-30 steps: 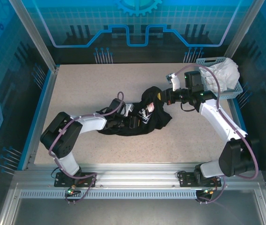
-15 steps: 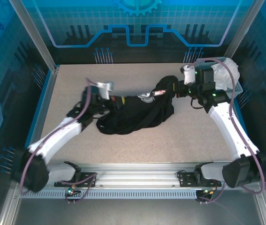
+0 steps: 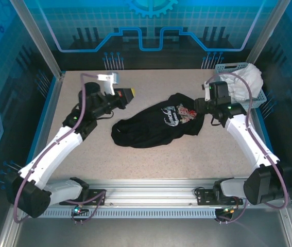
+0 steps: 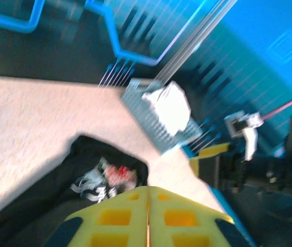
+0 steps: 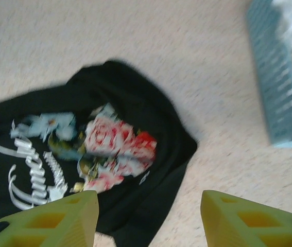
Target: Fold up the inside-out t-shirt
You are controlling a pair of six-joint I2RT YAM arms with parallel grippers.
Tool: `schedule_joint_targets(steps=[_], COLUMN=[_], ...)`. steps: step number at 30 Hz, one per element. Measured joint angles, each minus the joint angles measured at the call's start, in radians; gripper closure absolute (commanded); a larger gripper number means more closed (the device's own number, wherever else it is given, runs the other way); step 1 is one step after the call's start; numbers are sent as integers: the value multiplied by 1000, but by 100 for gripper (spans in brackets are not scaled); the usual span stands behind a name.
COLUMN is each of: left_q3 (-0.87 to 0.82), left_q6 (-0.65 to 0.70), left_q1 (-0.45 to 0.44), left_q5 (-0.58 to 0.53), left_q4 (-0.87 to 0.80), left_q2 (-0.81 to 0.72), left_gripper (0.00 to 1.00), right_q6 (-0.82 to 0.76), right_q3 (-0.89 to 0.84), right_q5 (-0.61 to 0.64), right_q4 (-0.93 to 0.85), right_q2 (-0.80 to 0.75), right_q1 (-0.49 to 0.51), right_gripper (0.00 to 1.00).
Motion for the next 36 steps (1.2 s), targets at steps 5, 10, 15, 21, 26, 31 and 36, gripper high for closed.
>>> schedule_joint_targets(steps=[5,10,15,21,26,31,36], left_q3=[-21,-31,-18,18,27,28,56], left_q6=[109,148,149,151,161,164,164], left_q1=[-137,-212,-234,-234,-232,-219,-191], left_q5=[-113,-174,-193,-208,-206,-192,-169], left_q4=[-83,-129,-148,-146,-137,-134,-126], left_q2=[194,416,567,623,553,307,130], left_gripper=[41,33,40,90,100,100,100], right_q6=[18,27,34,45,62,105,174], right_q3=[-74,-74,-74,-77,-153,-268,-338], right_q5=[-70,-114,-150,-170,-234,-269,-294], right_q4=[5,30,49,61,127,184,250], right_q2=[0,-2,-2,-3,-30,-52,-15], right_q1=[2,2,2,2,19,73,85], right_gripper=[43,43,43,43,41,26,23])
